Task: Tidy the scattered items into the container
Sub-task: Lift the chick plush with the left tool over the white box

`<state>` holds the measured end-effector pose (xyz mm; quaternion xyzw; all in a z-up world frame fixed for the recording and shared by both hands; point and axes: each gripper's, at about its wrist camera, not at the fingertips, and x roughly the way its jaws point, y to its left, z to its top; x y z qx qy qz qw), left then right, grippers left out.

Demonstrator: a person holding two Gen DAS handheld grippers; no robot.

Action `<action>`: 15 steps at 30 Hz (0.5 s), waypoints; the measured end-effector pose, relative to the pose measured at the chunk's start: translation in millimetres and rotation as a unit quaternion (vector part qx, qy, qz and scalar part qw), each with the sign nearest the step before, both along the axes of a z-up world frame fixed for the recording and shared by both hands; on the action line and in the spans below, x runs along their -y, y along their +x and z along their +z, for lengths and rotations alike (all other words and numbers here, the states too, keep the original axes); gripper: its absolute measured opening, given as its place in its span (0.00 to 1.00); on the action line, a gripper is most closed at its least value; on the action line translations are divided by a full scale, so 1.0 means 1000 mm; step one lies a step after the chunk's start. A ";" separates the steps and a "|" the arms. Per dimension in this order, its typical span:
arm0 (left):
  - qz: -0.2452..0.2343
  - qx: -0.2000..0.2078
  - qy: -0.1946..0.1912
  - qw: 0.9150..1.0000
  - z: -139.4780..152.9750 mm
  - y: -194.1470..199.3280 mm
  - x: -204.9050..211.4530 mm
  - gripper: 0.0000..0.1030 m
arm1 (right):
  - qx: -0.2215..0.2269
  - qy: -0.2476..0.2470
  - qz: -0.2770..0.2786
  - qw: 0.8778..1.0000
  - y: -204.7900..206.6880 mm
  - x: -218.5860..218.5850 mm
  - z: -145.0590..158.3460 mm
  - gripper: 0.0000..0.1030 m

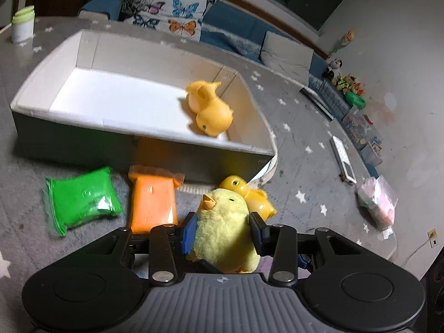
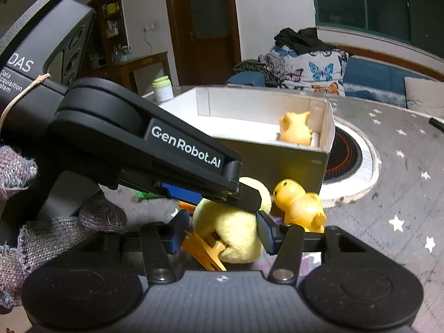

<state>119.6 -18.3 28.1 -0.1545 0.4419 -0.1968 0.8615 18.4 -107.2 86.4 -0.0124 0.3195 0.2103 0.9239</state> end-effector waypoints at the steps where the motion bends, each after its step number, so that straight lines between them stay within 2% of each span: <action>1: 0.001 0.005 -0.001 1.000 0.004 -0.001 -0.001 0.42 | 0.005 0.000 0.001 1.000 -0.001 0.000 0.003 0.52; 8: 0.005 0.065 0.009 0.998 0.043 -0.001 0.001 0.42 | 0.053 -0.001 0.009 0.999 0.000 -0.004 0.035 0.52; 15: 0.016 0.100 0.013 0.995 0.067 0.028 0.003 0.42 | 0.094 0.001 0.010 0.996 0.025 -0.005 0.058 0.51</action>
